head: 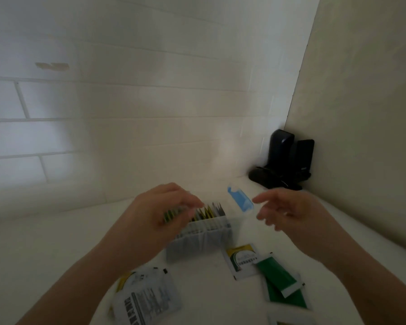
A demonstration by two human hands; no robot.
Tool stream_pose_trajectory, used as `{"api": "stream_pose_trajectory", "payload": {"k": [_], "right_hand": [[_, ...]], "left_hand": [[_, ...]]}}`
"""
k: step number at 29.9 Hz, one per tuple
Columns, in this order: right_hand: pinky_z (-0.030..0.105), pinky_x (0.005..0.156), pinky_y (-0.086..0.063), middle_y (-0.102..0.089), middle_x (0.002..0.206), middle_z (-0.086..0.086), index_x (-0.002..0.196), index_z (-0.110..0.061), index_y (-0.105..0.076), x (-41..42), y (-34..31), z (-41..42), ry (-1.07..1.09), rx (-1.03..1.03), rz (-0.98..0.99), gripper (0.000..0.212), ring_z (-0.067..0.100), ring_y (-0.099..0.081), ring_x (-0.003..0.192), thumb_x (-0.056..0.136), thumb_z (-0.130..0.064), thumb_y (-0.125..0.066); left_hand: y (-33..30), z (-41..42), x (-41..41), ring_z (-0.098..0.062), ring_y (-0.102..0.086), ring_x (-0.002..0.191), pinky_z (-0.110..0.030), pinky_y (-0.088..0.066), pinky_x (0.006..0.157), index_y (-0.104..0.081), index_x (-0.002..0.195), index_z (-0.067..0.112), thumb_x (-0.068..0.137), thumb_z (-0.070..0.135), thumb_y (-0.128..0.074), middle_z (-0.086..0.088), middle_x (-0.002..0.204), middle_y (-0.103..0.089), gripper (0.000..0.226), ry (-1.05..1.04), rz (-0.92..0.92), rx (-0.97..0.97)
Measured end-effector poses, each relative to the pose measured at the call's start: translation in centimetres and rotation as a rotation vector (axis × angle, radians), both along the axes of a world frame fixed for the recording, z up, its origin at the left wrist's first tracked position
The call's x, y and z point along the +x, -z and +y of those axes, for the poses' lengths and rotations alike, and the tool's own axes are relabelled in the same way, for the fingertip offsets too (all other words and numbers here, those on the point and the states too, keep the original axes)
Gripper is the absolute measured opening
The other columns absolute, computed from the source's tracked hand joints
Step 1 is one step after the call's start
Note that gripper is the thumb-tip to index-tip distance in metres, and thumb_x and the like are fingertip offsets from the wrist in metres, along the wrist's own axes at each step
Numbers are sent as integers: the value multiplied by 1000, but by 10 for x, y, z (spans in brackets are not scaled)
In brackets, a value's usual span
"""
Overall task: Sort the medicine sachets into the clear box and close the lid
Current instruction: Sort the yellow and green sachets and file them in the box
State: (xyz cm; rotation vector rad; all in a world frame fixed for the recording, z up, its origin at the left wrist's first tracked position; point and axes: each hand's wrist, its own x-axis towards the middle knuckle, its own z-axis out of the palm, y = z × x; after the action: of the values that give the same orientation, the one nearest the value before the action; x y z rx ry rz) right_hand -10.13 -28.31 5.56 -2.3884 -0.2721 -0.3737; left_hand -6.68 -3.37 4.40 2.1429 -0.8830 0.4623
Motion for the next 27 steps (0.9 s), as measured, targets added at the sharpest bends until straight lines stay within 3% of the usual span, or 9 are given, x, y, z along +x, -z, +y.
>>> {"api": "stream_pose_trajectory", "payload": {"k": [3,6,8,11,16,20,23,25,27], "right_hand": [[8,60,-46,-66,73,-14,79,-44,-56,-26,32,-9,79,-81,87,23,-6,-59,73,83,-22,-55],[8,67,-39,-58,95,-20,91,-43,-52,-41,65,-12,162,-128,194,15,-6,-51,82,82,-33,-60],[13,81,-31,-50,109,-19,110,-40,-48,-47,85,-11,211,-231,209,34,-1,-42,96,79,-43,-62],[16,89,-30,-48,119,-15,122,-34,-45,-51,101,-6,213,-324,123,49,3,-36,107,78,-49,-60],[21,81,-42,-57,111,-7,117,-35,-50,-48,100,-7,169,-433,20,35,8,-47,103,82,-43,-53],[18,74,-37,-61,111,-7,119,-40,-48,-50,102,-6,111,-484,-10,30,8,-54,95,89,-37,-45],[5,73,-34,-65,104,-18,120,-45,-47,-52,95,-5,159,-287,-126,31,-6,-54,79,91,-31,-44],[1,61,-44,-62,89,-26,112,-48,-47,-54,92,-5,171,52,-146,36,-9,-58,70,88,-23,-52],[3,58,-47,-64,84,-19,109,-41,-50,-52,92,-2,134,314,-32,38,-9,-61,76,83,-15,-59]], "left_hand": [[19,-16,-29,2,-58,88,-9,-44,76,-65,93,36,84,28,-58,20,90,-63,14,101,116,29],[41,-42,-46,7,-51,94,-18,-43,87,-56,105,44,85,42,-53,26,97,-56,20,113,220,241],[58,-58,-51,4,-47,103,-20,-39,94,-50,113,46,85,46,-51,24,109,-53,28,108,285,365],[76,-71,-50,9,-47,101,-11,-38,92,-54,111,43,85,39,-54,22,113,-56,26,104,357,234],[100,-67,-42,4,-47,104,5,-24,83,-56,110,38,86,30,-54,21,106,-53,25,21,278,218],[109,-74,-47,2,-41,109,-10,-29,94,-47,119,39,86,36,-52,21,111,-48,33,7,247,274],[111,-78,-53,5,-38,109,-15,-29,94,-36,126,43,84,45,-51,26,113,-44,44,-31,285,194],[109,-82,-55,5,-41,108,-17,-32,91,-35,121,48,82,50,-52,32,109,-43,43,-32,390,86],[105,-86,-56,5,-52,102,-19,-43,87,-41,110,51,82,49,-53,31,107,-51,30,11,504,-65]]}}
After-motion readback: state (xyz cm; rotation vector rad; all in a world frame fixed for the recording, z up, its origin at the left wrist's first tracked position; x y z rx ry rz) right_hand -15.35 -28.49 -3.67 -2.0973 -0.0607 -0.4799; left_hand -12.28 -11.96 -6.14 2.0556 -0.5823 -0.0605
